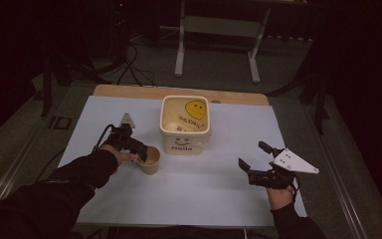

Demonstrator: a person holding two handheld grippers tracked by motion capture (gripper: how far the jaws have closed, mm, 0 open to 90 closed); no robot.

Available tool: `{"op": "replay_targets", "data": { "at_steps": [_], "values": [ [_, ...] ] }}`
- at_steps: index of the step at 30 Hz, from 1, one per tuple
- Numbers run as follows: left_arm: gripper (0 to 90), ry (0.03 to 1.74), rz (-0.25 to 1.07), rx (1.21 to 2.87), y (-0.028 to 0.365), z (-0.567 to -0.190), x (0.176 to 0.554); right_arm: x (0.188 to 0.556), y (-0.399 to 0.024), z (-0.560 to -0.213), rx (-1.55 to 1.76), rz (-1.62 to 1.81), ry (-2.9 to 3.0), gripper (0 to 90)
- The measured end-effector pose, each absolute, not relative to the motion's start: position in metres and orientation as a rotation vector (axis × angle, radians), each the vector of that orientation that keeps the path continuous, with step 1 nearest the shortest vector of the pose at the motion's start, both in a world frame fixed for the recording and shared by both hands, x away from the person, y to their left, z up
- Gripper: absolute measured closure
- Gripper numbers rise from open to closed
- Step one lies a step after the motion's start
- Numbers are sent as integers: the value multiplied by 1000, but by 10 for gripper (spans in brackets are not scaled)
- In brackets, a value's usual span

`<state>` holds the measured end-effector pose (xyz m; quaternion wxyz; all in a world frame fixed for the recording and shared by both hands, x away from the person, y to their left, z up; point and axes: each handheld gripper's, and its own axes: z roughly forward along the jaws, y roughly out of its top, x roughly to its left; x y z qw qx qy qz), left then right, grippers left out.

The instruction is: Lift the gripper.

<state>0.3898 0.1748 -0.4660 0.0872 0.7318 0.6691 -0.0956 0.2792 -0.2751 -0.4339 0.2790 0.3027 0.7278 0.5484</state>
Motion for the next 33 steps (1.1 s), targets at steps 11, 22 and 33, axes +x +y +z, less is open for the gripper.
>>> {"op": "replay_targets", "data": {
  "at_steps": [11,22,33],
  "values": [
    [7,1985,-290,2187,173,-462,392,279,-276,-434,805,1480,1966,98],
    [8,1978,-269,2206,177,-451,395,280,-275,-435,806,1482,1990,98],
    [7,1787,-274,2342,169,-428,395,280,-274,-436,794,1483,2001,98]
  ]
}}
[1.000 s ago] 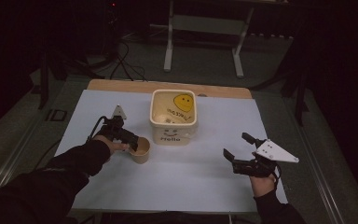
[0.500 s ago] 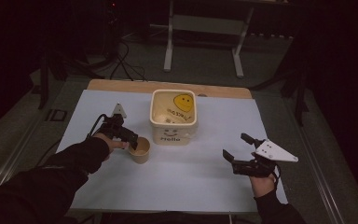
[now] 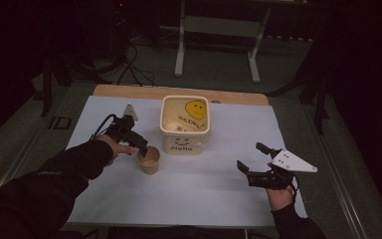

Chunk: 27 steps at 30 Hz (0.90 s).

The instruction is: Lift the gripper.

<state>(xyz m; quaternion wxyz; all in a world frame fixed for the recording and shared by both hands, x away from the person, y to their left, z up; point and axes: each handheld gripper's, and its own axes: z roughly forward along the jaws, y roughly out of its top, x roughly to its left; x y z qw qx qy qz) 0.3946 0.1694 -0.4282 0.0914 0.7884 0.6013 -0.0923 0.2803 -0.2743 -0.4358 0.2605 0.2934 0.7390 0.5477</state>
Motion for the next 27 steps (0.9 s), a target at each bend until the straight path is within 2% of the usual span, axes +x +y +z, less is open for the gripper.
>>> {"op": "replay_targets", "data": {
  "at_steps": [7,15,27],
  "values": [
    [6,1669,-232,2444,168,-414,395,279,-274,-436,794,1482,2012,98],
    [7,1490,-249,2563,165,-404,392,279,-274,-436,790,1483,2023,98],
    [7,1135,-243,2715,153,-392,385,279,-273,-436,780,1486,2033,98]
  ]
}}
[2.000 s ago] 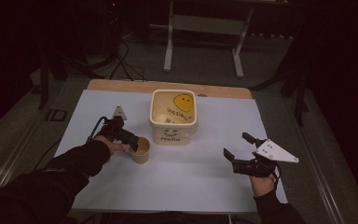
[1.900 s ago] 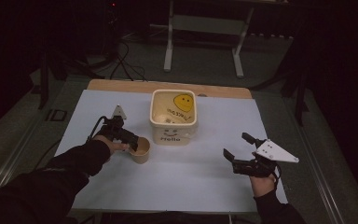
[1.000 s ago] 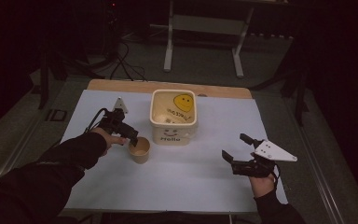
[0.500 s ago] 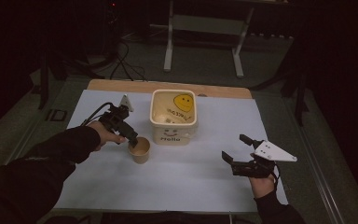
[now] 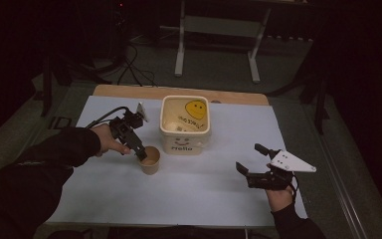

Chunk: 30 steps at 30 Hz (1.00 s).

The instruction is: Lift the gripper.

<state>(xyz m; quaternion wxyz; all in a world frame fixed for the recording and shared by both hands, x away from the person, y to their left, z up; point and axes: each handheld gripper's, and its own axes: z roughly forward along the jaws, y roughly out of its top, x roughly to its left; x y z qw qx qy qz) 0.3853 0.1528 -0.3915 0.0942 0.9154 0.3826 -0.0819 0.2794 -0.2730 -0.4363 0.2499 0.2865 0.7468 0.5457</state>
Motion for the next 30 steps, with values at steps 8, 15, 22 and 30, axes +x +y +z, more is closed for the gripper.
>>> {"op": "replay_targets", "data": {
  "at_steps": [8,15,22,30],
  "values": [
    [7,938,-223,2783,149,-380,381,280,-272,-436,775,1487,2044,98],
    [7,774,-198,2852,143,-375,376,279,-272,-436,768,1489,2045,98],
    [7,559,-137,2961,131,-373,368,278,-271,-435,720,1517,2059,98],
    [7,467,-141,2956,123,-370,368,276,-268,-435,689,1520,2070,98]
  ]
}}
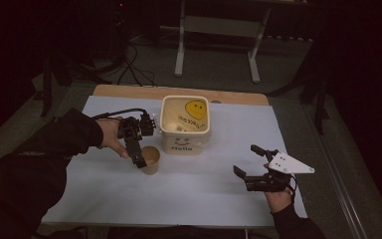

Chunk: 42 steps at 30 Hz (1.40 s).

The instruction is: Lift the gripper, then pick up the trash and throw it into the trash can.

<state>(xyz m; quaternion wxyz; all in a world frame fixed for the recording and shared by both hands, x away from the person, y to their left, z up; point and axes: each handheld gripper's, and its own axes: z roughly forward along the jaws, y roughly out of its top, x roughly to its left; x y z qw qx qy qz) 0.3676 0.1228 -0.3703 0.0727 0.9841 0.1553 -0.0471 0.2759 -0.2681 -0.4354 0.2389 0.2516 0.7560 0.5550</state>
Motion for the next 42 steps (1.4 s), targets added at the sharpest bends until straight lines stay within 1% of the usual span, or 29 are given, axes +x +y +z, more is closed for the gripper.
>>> {"op": "replay_targets", "data": {
  "at_steps": [2,3,10,17,23,25,33,37,38,41,42],
  "values": [
    [7,437,-147,2964,121,-371,367,276,-268,-436,685,1524,2074,98],
    [7,397,-146,2984,120,-373,366,276,-268,-436,683,1524,2077,98],
    [9,338,-145,3009,118,-374,366,277,-267,-437,674,1528,2091,98],
    [9,270,-104,3012,115,-374,367,277,-267,-437,672,1534,2098,98],
    [9,255,-92,3002,115,-381,369,277,-266,-437,667,1533,2109,98],
    [10,238,-98,3006,113,-389,369,277,-266,-438,669,1531,2114,98],
    [9,285,-90,3009,109,-406,378,278,-265,-438,658,1527,2128,98],
    [9,263,-97,3028,108,-416,380,278,-264,-439,653,1523,2130,99],
    [9,264,-75,3029,107,-419,381,278,-264,-438,654,1522,2133,98],
    [9,255,-79,3033,108,-422,383,278,-264,-439,656,1522,2133,99],
    [9,256,-60,3032,108,-425,384,278,-264,-439,656,1522,2135,98]
  ]
}}
